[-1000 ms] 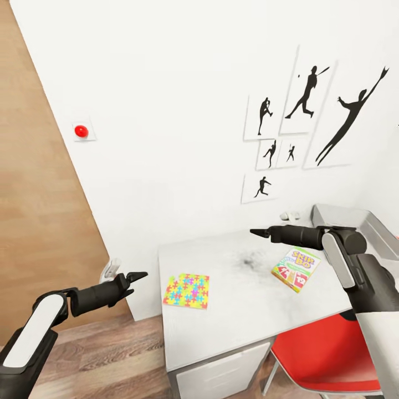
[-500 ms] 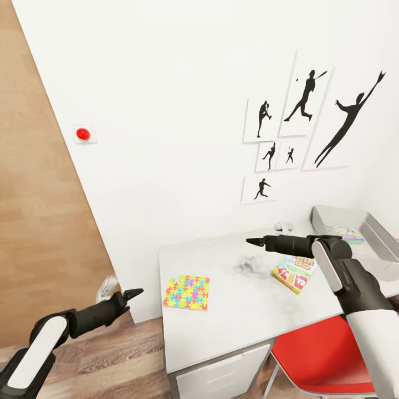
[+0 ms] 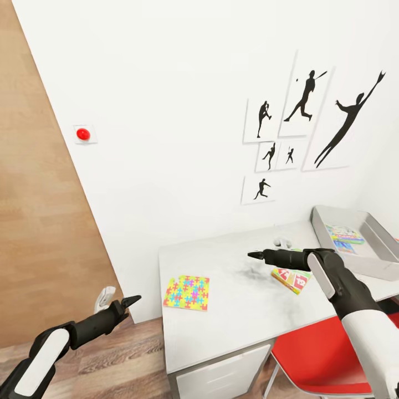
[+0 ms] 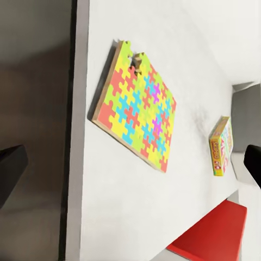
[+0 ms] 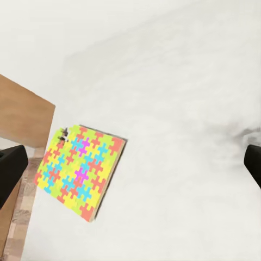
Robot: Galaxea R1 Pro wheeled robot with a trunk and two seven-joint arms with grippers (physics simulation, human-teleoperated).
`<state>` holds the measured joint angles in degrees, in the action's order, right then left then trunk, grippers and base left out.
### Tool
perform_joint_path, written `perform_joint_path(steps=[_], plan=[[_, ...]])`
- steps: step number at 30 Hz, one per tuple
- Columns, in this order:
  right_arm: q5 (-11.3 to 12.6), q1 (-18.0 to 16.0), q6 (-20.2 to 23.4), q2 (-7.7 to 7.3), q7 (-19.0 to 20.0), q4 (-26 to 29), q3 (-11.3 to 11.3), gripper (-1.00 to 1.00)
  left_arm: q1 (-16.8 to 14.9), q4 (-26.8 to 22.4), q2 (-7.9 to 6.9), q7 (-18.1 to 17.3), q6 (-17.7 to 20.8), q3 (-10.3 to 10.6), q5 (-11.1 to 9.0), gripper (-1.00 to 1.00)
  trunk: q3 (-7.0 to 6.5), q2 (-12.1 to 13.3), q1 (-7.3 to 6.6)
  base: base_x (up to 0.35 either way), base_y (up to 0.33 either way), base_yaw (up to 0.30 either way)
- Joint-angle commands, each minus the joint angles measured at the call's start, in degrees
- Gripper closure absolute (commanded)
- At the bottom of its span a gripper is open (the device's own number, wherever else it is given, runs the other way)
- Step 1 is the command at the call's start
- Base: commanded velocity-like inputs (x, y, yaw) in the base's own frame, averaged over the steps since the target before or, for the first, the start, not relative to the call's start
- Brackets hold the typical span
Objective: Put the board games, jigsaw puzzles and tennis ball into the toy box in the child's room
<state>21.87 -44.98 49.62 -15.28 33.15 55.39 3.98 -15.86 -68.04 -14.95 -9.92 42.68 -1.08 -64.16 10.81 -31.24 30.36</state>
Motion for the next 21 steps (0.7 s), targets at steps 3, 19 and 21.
perform_joint_path(steps=[3,19,21], plan=[[-0.25,0.09,-1.57,0.88,0.20,-2.95,0.16,-1.00,-0.01,1.70,0.01,-1.53,-0.72,-0.08,0.35,-1.00,0.10,-0.09,0.03,0.059,0.029,0.000],[-4.16,2.30,-5.54,5.31,0.51,-15.15,6.52,-1.00,-0.35,8.71,0.02,-5.37,-3.53,-0.13,2.74,-1.00,0.10,-0.09,0.03,0.190,0.147,0.000],[-4.33,2.82,-5.74,5.49,0.53,-15.48,7.29,-1.00,-0.41,9.24,0.05,-5.51,-3.75,-0.12,3.17,-1.00,0.10,-0.09,0.03,0.230,0.181,0.000]])
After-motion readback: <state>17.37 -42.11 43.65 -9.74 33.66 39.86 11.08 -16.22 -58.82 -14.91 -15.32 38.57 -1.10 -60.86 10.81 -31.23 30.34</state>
